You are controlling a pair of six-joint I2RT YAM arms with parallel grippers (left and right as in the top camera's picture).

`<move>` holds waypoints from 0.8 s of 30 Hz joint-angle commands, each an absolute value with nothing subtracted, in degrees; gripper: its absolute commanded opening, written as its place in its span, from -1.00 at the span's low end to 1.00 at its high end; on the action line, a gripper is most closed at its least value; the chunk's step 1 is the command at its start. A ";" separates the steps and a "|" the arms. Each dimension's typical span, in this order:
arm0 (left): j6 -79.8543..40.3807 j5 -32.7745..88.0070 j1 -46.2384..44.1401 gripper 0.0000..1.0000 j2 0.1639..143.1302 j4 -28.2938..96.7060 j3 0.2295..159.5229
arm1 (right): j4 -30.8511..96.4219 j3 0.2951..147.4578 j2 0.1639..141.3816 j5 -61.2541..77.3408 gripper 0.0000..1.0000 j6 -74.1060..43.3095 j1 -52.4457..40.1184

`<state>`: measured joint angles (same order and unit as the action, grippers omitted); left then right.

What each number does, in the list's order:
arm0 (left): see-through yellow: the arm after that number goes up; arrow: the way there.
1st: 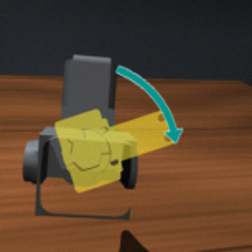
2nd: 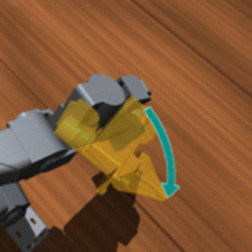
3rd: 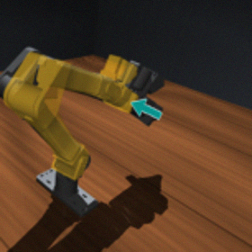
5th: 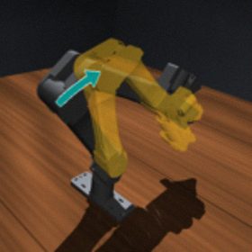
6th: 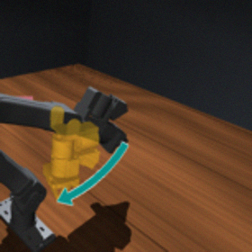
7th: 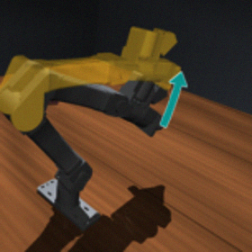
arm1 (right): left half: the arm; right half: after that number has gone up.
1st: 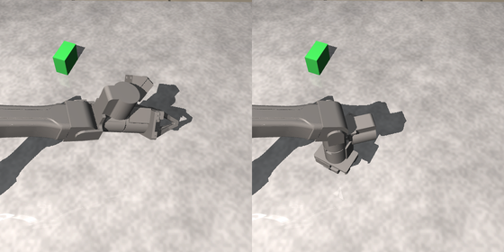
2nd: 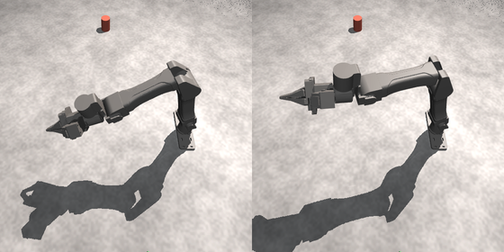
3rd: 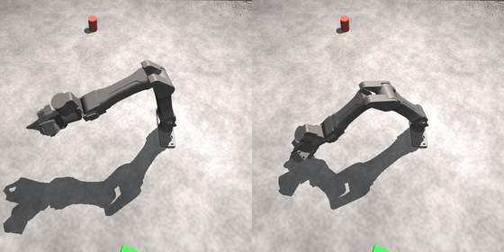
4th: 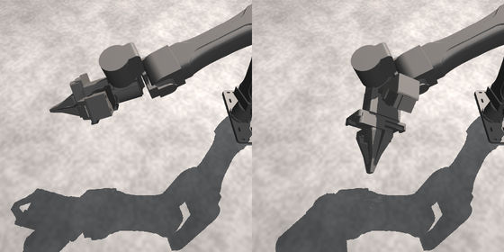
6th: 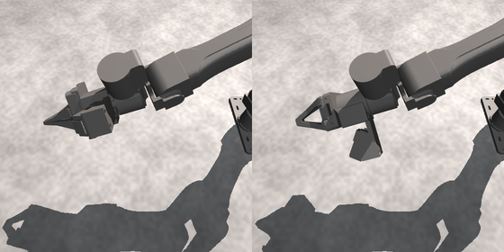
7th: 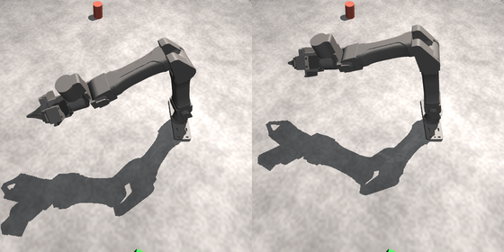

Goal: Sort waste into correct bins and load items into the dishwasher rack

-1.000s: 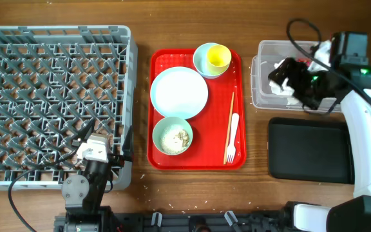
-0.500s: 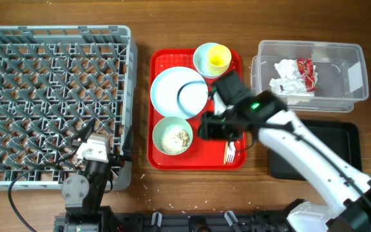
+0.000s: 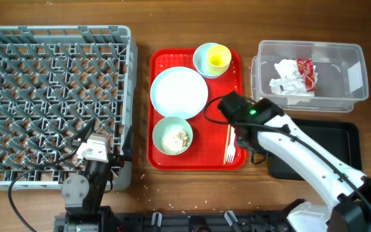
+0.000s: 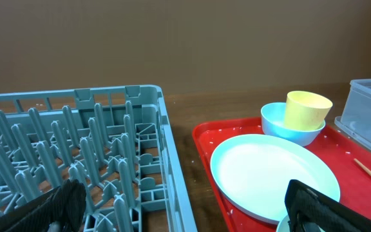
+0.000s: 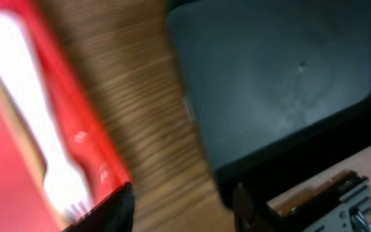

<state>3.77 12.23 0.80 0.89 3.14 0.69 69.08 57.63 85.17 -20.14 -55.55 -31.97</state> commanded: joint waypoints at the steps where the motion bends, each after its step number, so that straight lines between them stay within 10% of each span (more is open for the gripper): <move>1: 3.44 11.92 0.47 1.00 0.56 3.25 0.34 | 62.30 53.15 85.08 -23.44 -0.13 -46.85 -26.35; 8: 3.44 11.92 0.47 1.00 0.56 3.25 0.34 | 53.58 50.02 85.08 -17.23 -0.46 -35.77 -20.56; 19: 3.44 11.92 0.47 1.00 0.56 3.25 0.34 | 47.83 44.21 85.08 -19.22 -0.31 -35.83 -20.38; 24: 3.44 11.92 0.47 1.00 0.56 3.25 0.34 | 48.36 44.23 85.08 -18.35 -0.69 -24.73 -20.38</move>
